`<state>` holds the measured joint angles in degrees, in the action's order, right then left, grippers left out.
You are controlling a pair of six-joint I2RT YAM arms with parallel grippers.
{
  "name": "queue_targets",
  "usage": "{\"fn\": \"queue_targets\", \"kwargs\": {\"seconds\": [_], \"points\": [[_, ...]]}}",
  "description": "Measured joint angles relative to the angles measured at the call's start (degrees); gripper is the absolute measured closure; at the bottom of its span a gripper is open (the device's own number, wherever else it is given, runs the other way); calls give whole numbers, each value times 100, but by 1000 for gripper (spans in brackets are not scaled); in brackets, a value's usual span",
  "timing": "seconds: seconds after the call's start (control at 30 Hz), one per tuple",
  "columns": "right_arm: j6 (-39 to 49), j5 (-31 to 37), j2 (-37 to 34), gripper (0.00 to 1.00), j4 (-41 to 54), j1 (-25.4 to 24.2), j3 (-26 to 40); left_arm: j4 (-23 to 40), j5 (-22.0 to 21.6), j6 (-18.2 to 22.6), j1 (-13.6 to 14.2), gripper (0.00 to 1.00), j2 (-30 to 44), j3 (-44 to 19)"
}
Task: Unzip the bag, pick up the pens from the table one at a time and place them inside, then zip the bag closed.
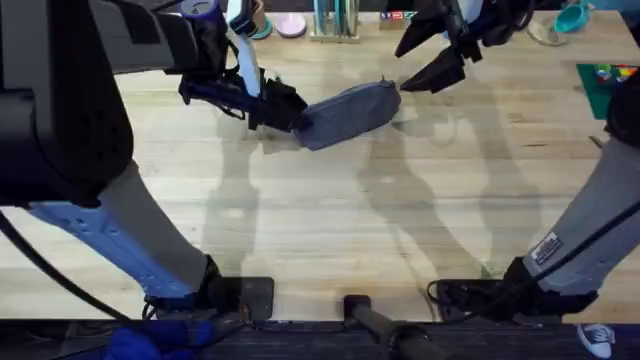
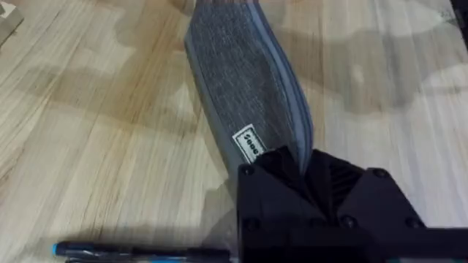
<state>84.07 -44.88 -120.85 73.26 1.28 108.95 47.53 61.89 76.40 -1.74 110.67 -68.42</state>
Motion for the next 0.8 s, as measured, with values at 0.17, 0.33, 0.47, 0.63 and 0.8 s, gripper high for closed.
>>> {"fn": "queue_targets", "kwargs": {"seconds": [0.17,0.33,0.47,0.63,0.8], "points": [[0,-19,-222,162,-5,37,4,0,-1,-1,0,959,0,0],[2,-61,-427,170,-120,131,4,0,0,0,0,959,0,0],[2,-107,-429,173,-197,190,7,0,0,0,0,959,0,0],[5,-146,-496,182,-206,203,7,0,0,-2,0,959,0,0],[15,-146,-656,187,-208,203,7,0,0,0,0,959,0,0]]}}
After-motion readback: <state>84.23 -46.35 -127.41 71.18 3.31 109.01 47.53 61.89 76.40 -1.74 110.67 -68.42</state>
